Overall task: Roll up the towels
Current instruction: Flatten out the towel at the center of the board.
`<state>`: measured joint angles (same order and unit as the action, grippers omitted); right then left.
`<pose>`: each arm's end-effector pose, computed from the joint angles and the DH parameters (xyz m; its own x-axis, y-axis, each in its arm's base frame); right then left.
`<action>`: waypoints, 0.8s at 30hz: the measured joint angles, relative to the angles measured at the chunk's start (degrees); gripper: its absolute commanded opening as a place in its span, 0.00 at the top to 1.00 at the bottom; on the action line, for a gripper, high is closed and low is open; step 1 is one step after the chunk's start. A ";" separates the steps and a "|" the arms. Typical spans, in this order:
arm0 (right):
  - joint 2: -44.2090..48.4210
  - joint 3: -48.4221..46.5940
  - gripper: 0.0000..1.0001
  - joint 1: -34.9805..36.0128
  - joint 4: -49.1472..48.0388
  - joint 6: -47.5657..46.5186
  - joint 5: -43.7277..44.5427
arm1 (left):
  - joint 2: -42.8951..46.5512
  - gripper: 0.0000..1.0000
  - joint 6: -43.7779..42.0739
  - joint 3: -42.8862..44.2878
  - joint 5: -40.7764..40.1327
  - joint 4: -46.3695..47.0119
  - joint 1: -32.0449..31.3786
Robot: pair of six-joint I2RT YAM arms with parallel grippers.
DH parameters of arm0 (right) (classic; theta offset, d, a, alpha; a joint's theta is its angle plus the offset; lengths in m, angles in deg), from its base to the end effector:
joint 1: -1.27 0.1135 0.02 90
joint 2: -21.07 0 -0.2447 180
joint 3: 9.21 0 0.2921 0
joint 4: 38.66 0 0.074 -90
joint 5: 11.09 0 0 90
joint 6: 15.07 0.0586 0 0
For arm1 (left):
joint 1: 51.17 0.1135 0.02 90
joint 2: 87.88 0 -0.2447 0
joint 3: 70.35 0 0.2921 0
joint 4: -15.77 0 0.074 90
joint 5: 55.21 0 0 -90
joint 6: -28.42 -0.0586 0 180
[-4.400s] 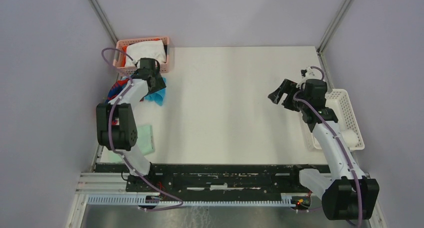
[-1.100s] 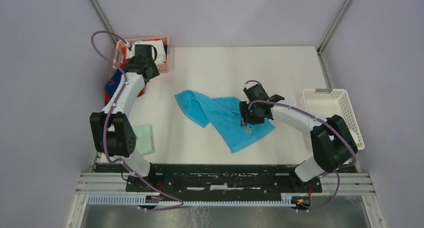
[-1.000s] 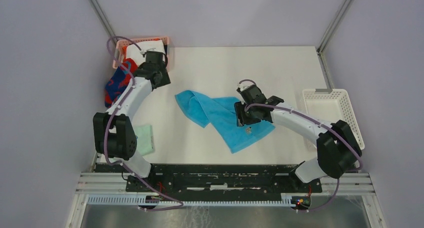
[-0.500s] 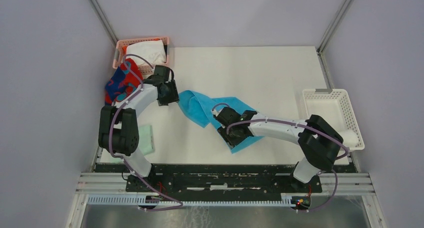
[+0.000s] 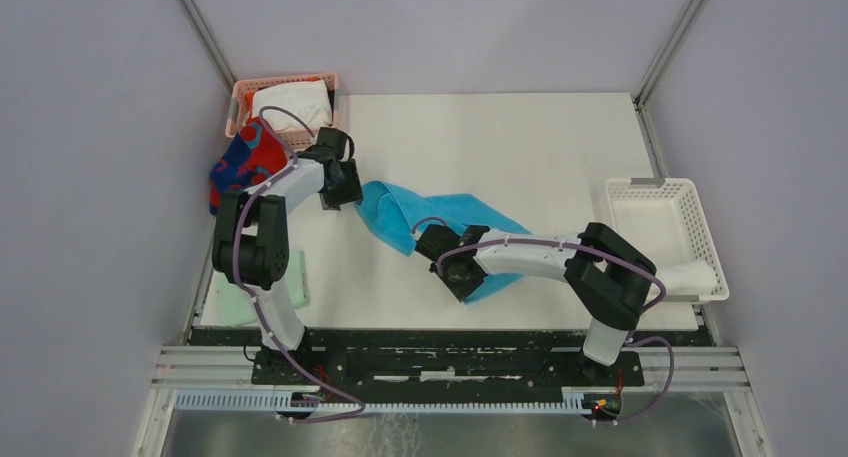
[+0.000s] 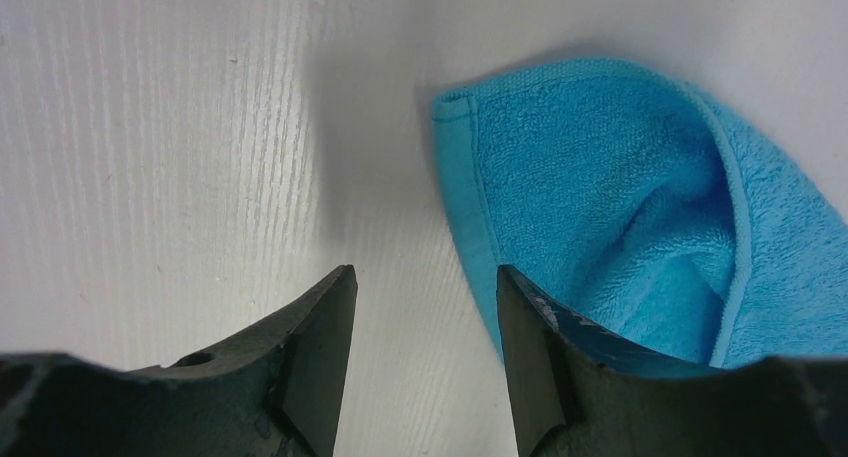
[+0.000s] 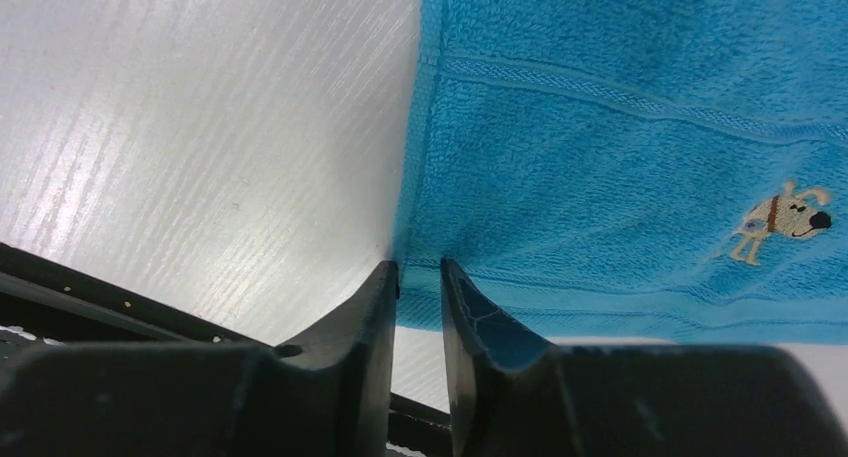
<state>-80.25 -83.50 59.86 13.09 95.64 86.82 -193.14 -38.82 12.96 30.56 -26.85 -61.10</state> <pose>0.1913 0.2979 0.0912 -0.7722 -0.5924 -0.2297 -0.5969 0.8003 -0.0575 0.4068 -0.0668 0.1208 -0.8748 -0.2385 -0.4217 -0.2143 0.9711 -0.1047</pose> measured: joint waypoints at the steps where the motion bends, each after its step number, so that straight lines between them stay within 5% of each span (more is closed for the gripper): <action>1: 0.00 0.00 0.77 0.04 0.04 0.17 0.13 | -0.31 0.39 0.00 0.48 0.00 0.02 0.00; 11: 0.00 0.00 0.90 0.07 0.31 0.57 1.81 | -7.67 0.49 -0.04 7.54 -0.26 -0.46 0.00; 21: 0.02 0.00 1.00 -0.24 1.09 0.44 4.09 | -11.96 0.97 -0.48 11.58 -3.65 -0.92 -1.09; 24: 0.37 0.00 1.00 -1.05 1.90 0.39 5.46 | -12.11 0.97 -1.07 11.96 -4.85 -1.01 -1.36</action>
<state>-79.88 -83.50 58.81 14.99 96.03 92.28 -205.24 -39.89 24.92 25.70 -27.85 -62.46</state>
